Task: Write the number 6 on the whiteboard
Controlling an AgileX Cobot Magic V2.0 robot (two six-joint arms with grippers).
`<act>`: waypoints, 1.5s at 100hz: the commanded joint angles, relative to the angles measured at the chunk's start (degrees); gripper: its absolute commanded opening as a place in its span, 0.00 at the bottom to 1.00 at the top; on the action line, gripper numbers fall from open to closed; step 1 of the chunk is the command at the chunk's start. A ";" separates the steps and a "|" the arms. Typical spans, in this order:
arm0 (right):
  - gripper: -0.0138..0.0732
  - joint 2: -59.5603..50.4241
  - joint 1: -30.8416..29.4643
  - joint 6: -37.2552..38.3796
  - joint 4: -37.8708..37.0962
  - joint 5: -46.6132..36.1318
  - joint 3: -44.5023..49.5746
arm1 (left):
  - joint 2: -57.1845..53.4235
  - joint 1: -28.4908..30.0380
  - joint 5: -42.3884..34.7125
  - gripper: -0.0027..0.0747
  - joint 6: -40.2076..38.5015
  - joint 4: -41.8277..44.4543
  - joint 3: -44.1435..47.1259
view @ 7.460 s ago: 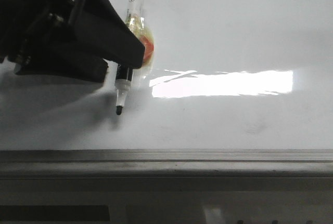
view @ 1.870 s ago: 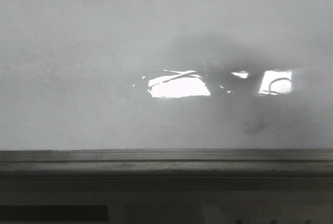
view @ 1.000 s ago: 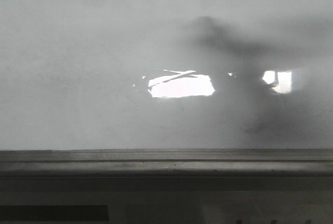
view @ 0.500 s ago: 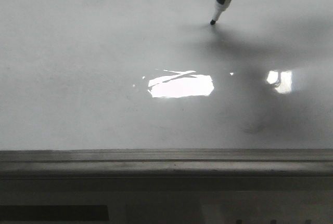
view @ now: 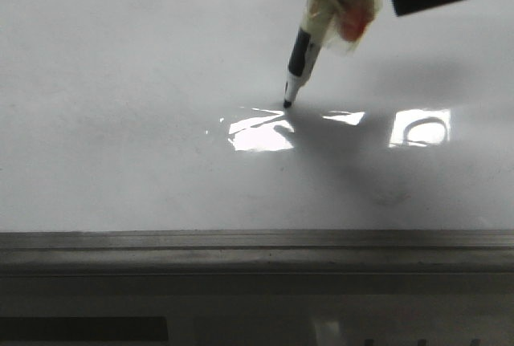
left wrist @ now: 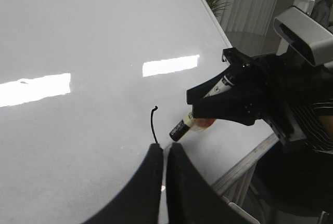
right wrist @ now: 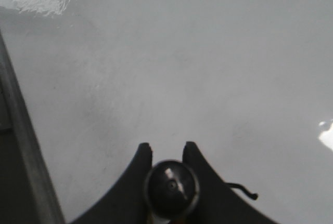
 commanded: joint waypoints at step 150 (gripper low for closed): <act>0.11 1.90 -0.99 -0.51 0.58 0.51 -5.25 | 0.34 -0.45 1.01 0.01 -0.36 -0.87 -1.46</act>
